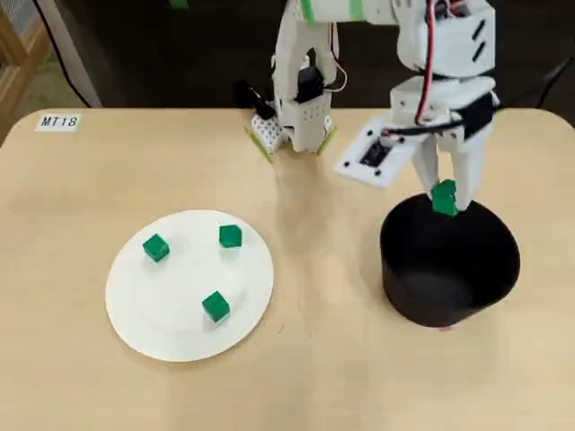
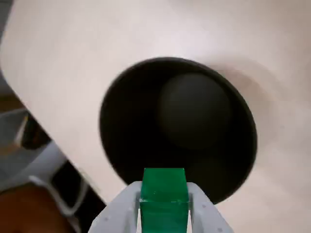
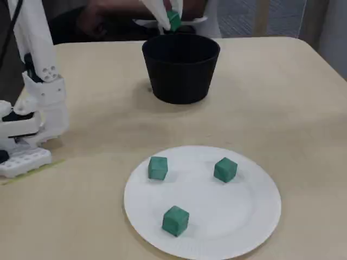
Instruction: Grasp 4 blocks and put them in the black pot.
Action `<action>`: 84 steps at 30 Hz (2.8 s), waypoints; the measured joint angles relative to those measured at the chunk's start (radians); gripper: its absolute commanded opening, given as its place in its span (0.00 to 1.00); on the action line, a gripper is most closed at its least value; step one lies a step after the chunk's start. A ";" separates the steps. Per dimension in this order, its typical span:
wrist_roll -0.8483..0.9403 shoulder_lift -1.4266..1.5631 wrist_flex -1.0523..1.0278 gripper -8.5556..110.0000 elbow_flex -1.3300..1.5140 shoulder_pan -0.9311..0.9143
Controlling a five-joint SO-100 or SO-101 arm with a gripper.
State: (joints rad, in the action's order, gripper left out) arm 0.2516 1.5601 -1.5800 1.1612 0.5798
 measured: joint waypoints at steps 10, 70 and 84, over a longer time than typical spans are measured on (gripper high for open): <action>-0.043 0.000 0.324 0.27 0.199 -0.031; -0.721 -0.437 0.233 0.29 0.060 -0.857; -0.716 -0.508 0.278 0.05 0.005 -0.857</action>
State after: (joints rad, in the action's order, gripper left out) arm -0.4648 1.0523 -1.3023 1.1658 -0.2777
